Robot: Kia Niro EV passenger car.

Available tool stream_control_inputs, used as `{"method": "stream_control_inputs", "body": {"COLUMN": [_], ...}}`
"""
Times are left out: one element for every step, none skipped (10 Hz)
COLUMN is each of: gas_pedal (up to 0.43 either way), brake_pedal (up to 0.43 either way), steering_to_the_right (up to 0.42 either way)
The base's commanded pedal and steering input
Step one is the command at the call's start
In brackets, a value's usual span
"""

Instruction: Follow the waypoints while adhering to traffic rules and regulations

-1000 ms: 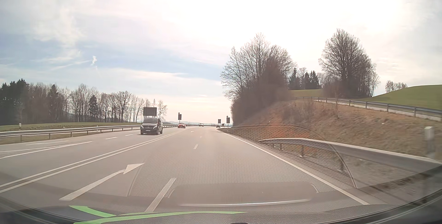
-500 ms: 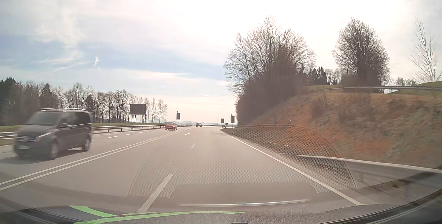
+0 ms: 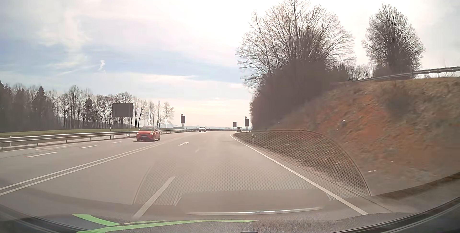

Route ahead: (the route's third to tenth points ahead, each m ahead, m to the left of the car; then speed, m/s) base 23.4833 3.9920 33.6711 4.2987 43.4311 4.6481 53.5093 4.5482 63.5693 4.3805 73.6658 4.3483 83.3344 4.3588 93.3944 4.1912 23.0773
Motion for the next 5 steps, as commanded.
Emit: {"method": "stream_control_inputs", "body": {"gas_pedal": [0.24, 0.24, 0.24, 0.228, 0.228], "brake_pedal": [0.0, 0.0, 0.0, 0.0, 0.0], "steering_to_the_right": [-0.007, -0.007, -0.007, -0.007, -0.008]}}
